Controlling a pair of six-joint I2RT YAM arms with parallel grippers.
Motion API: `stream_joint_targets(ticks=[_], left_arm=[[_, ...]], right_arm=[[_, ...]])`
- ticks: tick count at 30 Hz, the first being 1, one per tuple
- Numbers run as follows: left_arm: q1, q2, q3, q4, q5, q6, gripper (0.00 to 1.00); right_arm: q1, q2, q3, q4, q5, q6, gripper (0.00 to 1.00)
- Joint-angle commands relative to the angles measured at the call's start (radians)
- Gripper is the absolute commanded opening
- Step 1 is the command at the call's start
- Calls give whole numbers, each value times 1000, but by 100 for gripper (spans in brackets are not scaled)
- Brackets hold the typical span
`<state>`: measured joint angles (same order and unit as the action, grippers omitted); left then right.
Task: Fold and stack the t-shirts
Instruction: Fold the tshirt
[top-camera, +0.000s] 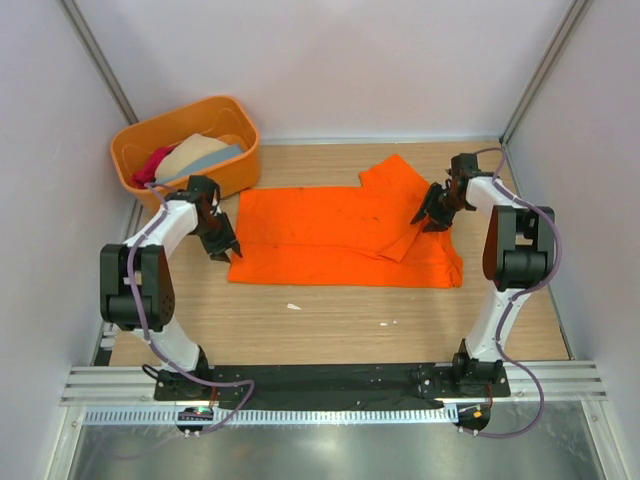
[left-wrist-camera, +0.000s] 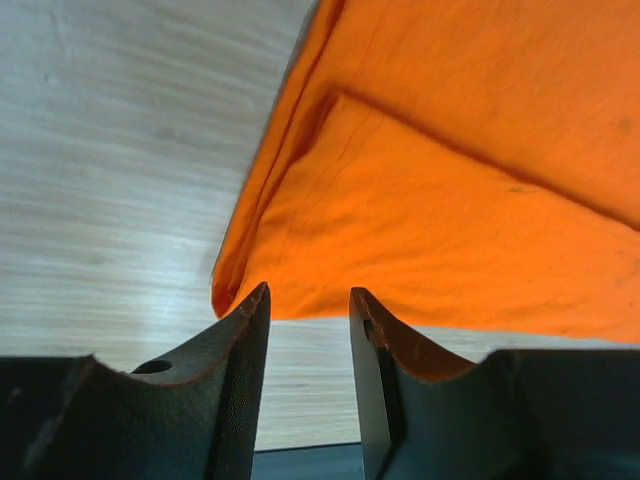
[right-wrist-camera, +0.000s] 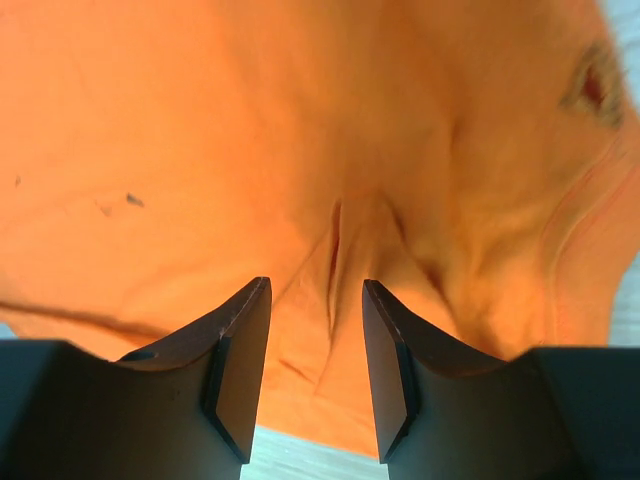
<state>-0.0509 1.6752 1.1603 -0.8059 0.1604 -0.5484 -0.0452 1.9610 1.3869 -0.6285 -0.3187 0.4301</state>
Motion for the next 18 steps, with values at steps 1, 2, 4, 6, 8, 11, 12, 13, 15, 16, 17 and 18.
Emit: stream_joint_targets(ticks=[1,2,4,6,8,11,12,13,15,16,17,18], left_arm=[[2,32,85,7,-10,25,40],[3,43,111,4,-16,28,40],[3,70,139,-9,-25,33,41],[3,92,163,-13,-21,38,41],[3,101,170,-10,-19,36,40],[3,121,164,-1,-7,31,39],[3,124,162,5,-10,30,39],[3,135,159,5,-12,28,38],[3,142,157,19,-18,24,36],[3,147,157,23,-18,21,33],[2,150,160,30,-18,19,32],[3,152,164,36,-18,15,31]], right_arm=[[-2,36,73,-30,44,12,48],[-2,42,93,-34,47,12,48],[-4,62,110,-39,55,12,48],[-4,75,136,-42,52,9,47],[-4,94,158,-48,46,9,47],[-4,108,170,-45,37,24,42],[-4,110,173,-45,36,32,40],[-4,111,173,-43,35,35,38],[-4,111,175,-40,33,41,33],[-4,113,175,-43,32,44,31],[-4,116,178,-43,29,44,29],[-4,119,179,-42,26,47,28]])
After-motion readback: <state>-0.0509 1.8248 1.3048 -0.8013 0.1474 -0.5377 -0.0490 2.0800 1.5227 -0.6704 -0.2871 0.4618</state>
